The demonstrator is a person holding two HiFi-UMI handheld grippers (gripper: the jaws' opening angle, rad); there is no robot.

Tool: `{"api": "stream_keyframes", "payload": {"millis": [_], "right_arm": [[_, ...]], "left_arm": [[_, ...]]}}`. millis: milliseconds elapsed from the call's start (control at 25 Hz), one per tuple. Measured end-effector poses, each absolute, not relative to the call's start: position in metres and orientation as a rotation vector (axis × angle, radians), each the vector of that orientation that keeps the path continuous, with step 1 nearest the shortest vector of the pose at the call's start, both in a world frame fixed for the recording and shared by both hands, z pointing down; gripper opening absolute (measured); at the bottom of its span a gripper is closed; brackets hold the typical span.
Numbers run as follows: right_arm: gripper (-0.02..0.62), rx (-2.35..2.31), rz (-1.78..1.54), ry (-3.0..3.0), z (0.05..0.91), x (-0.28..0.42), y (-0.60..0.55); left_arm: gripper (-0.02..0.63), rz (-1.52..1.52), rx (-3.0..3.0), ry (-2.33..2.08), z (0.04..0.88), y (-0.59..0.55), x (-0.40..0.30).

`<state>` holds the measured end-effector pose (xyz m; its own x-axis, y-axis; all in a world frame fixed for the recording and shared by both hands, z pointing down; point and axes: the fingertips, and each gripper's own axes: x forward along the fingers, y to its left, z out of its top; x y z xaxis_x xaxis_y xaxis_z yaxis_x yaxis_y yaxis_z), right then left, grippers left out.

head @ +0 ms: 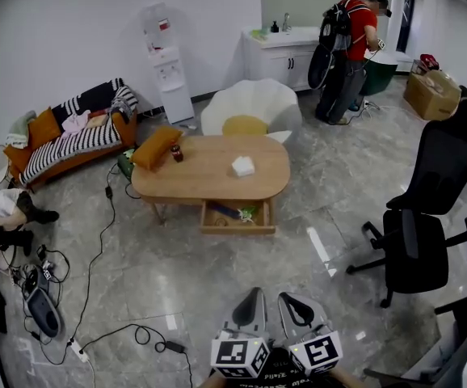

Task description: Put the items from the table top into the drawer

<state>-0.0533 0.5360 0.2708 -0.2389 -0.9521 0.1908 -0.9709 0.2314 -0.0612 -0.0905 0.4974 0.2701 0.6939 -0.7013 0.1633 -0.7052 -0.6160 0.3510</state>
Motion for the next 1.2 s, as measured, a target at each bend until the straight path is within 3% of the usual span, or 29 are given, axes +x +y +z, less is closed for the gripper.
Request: {"api": "stream_keyframes", "payload": {"millis": [720, 1200], "right_arm": [[-0.003, 1.984, 0.297, -2.285, 0.265, -0.029, 0.437], [-0.003, 2.028, 0.277, -2.240, 0.265, -0.047, 0.361]], "left_arm": [[0.009, 0.059, 2.605, -0.954, 0.260, 0.398, -0.059], [0.009, 0.033, 2.642, -0.915, 0.257, 0.321, -0.077]]}}
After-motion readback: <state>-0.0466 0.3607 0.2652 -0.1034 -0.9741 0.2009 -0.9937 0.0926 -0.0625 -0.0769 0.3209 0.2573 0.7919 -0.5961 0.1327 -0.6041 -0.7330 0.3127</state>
